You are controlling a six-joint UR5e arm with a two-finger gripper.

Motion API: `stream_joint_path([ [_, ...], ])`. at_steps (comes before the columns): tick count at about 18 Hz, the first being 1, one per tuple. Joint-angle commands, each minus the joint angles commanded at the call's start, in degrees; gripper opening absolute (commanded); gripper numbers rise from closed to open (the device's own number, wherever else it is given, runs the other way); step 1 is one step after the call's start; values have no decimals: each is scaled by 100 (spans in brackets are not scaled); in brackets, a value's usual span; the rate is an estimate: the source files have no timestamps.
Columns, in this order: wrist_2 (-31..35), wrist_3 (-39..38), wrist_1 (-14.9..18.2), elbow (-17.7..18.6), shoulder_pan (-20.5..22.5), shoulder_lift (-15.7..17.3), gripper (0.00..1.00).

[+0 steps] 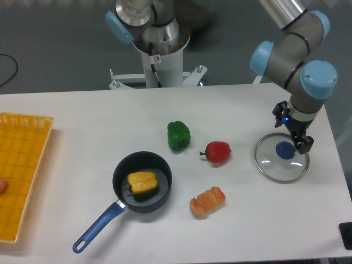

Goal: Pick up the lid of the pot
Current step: 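Move the gripper across the lid and lower it toward the blue knob, then close the gripper on the blue knob of the glass lid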

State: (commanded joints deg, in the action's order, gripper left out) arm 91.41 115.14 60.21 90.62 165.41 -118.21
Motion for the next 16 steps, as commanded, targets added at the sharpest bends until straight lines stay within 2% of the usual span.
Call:
stream_joint_path([
  [5, -9, -26, -228, -96, -18, -184, 100],
  [10, -18, -44, -238, -228, -53, -316, 100],
  [16, -18, -44, -238, -193, -53, -360, 100],
])
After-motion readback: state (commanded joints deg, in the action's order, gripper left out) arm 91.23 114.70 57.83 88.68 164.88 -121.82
